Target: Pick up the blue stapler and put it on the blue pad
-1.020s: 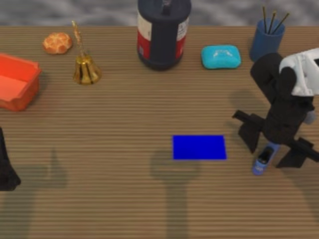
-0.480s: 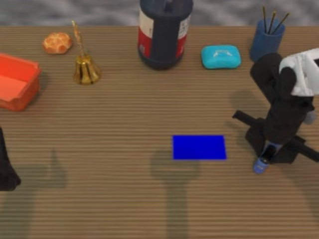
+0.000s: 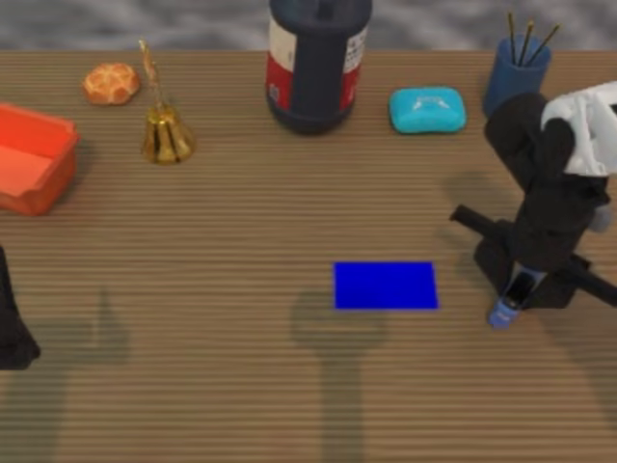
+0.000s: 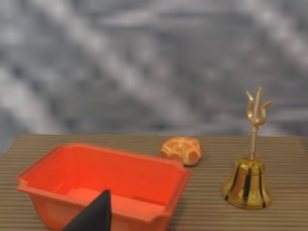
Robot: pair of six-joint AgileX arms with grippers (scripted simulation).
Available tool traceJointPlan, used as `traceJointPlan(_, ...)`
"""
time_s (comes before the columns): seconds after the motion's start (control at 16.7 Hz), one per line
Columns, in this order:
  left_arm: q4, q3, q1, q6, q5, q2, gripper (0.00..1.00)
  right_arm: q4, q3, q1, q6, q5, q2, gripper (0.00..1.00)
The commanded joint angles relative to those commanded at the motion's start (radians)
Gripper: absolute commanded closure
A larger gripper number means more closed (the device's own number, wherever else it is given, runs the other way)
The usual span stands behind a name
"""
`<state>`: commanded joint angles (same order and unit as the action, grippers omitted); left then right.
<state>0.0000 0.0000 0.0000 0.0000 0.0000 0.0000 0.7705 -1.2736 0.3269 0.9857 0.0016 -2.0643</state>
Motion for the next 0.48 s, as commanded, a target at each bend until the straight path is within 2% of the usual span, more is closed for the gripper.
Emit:
traceJointPlan(0.3, 0.000, 0.000, 0.000, 0.000, 0.000, 0.000, 0.00, 0.236, -0.120, 0.004, -0.001, -0.001, 0.088, 1.00)
traceJointPlan(0.48, 0.000, 0.000, 0.000, 0.000, 0.000, 0.000, 0.00, 0.315, -0.171, 0.007, -0.006, -0.001, 0.135, 1.00)
